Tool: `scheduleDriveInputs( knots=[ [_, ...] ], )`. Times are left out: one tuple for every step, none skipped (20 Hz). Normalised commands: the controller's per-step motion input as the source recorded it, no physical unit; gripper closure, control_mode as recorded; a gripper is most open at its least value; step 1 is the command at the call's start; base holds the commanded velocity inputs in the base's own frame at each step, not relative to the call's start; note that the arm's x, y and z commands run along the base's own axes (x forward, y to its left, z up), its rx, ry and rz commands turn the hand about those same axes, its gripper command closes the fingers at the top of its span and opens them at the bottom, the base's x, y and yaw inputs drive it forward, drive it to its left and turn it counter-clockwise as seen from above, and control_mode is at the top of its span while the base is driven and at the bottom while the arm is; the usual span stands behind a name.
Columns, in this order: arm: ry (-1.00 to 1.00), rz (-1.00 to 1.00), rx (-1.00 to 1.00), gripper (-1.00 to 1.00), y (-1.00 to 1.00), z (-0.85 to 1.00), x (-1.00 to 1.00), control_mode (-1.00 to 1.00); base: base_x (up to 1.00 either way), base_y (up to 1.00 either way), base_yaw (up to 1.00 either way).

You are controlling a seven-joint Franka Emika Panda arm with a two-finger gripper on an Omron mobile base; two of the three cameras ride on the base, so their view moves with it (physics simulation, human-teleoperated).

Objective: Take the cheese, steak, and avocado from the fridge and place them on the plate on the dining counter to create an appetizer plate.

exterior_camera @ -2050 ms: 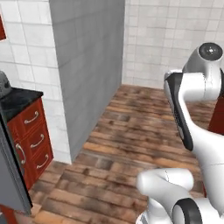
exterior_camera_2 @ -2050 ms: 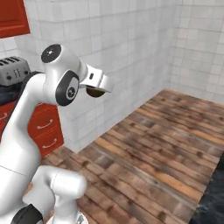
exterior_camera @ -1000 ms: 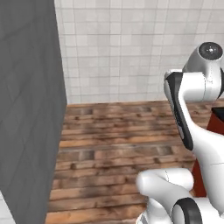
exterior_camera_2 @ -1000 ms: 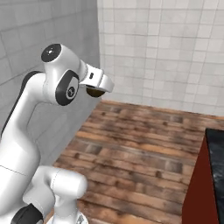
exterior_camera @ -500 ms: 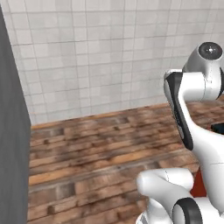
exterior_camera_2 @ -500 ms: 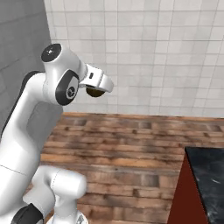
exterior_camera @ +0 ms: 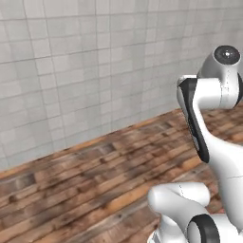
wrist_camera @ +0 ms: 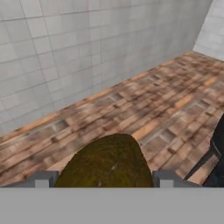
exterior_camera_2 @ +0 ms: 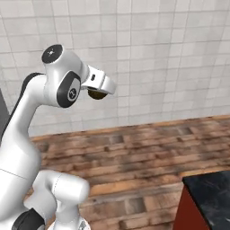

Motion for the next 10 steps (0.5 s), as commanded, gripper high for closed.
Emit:
scheduleDriveInputs(
  knots=[
    [0.0,0.0,0.0,1.0,0.0,0.0,0.0,1.0,0.99,0.14,-0.48],
    [0.0,0.0,0.0,1.0,0.0,0.0,0.0,1.0,0.92,0.15,-0.48],
    [0.0,0.0,0.0,1.0,0.0,0.0,0.0,1.0,0.8,0.14,-0.49],
    [0.0,0.0,0.0,1.0,0.0,0.0,0.0,1.0,0.74,0.14,-0.5],
    [0.0,0.0,0.0,1.0,0.0,0.0,0.0,1.0,0.69,0.14,-0.51],
    [0.0,0.0,0.0,1.0,0.0,0.0,0.0,1.0,0.66,0.14,-0.52],
    [0.0,0.0,0.0,1.0,0.0,0.0,0.0,1.0,0.62,0.14,-0.53],
    [0.0,0.0,0.0,1.0,0.0,0.0,0.0,1.0,0.61,0.13,-0.55],
    [0.0,0.0,0.0,1.0,0.0,0.0,0.0,1.0,0.55,0.11,-0.56],
    [0.0,0.0,0.0,1.0,0.0,0.0,0.0,1.0,0.5,0.1,-0.58]
  ],
)
